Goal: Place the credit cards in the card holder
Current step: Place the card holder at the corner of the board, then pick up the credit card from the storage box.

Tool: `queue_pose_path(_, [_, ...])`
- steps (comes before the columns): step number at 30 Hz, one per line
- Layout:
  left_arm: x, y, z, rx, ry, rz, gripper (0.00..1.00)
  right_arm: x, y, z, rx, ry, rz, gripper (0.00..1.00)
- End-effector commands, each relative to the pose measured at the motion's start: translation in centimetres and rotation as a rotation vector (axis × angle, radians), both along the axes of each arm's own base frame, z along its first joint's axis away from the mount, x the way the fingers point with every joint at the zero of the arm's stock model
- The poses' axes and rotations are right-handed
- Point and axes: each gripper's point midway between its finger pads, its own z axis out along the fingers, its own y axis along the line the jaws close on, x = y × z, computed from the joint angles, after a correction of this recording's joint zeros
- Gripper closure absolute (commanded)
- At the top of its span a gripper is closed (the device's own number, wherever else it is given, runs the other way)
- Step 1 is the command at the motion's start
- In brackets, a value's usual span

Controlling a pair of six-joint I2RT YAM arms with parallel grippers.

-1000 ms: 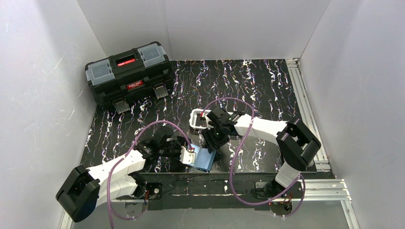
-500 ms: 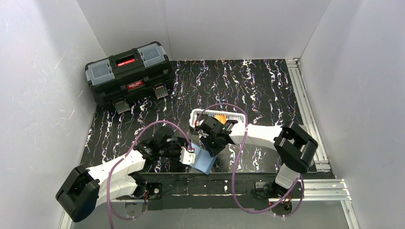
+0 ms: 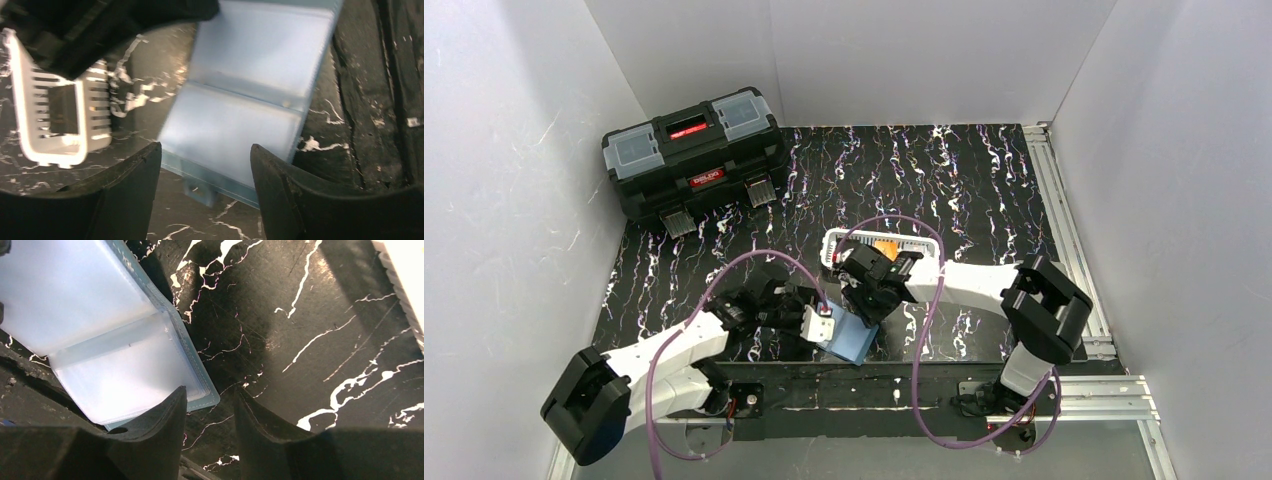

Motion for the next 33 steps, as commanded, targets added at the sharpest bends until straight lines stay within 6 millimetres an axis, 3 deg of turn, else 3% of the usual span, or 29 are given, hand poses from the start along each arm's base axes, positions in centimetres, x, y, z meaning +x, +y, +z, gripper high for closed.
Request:
queue_pose_path(1, [1.1,-1.7,4.8,-0.078,0.006,0.033,0.36,1.7,1.0,3.8,0.066,-0.079,-0.015,0.54])
queue_pose_path(5, [1.1,-2.3,6.8,-0.118,0.054,0.077,0.35,2.9,1.6,6.7,0.126,-0.117,-0.037,0.54])
queue_pose_path(11, [1.2,-2.4,6.8,-0.123,0.072,0.104,0.35,4.7,2.1,11.3,0.196,-0.193,-0.06,0.5])
queue_pose_path(17, [2.7,-2.7,8.6,-0.149,0.029,0.156,0.34,7.7,0.8,14.4,0.214,-0.294,-0.165,0.49])
queue_pose_path(22, [3.3,-3.0,9.8,-0.169,0.019,0.174,0.33,10.8,-0.6,16.2,0.303,-0.38,-0.284,0.38])
queue_pose_path(25, [3.2,-3.0,9.6,-0.168,0.018,0.17,0.33,11.6,-1.0,16.6,0.35,-0.383,-0.283,0.34])
queue_pose_path(26, [4.0,-3.0,10.0,-0.174,0.007,0.204,0.33,11.8,-1.8,16.3,0.304,-0.33,-0.314,0.24])
queue_pose_path(28, [7.9,-2.8,11.9,-0.165,-0.081,0.343,0.3,13.3,-1.8,17.4,0.49,-0.236,-0.388,0.15])
queue_pose_path(29, [9.5,-2.7,13.5,-0.171,-0.091,0.401,0.28,14.2,-2.5,17.6,0.487,-0.224,-0.443,0.05])
queue_pose_path(31, [11.8,-2.2,16.8,-0.133,-0.11,0.493,0.22,15.3,-5.5,16.4,0.3,-0.237,-0.582,0.02])
queue_pose_path(32, [12.7,-1.8,18.5,-0.108,-0.118,0.538,0.16,15.6,-6.9,16.9,0.241,-0.267,-0.651,0.02])
queue_pose_path(33, [13.2,-1.0,19.3,-0.088,-0.098,0.606,0.03,15.8,-7.0,18.1,0.283,-0.299,-0.666,0.02])
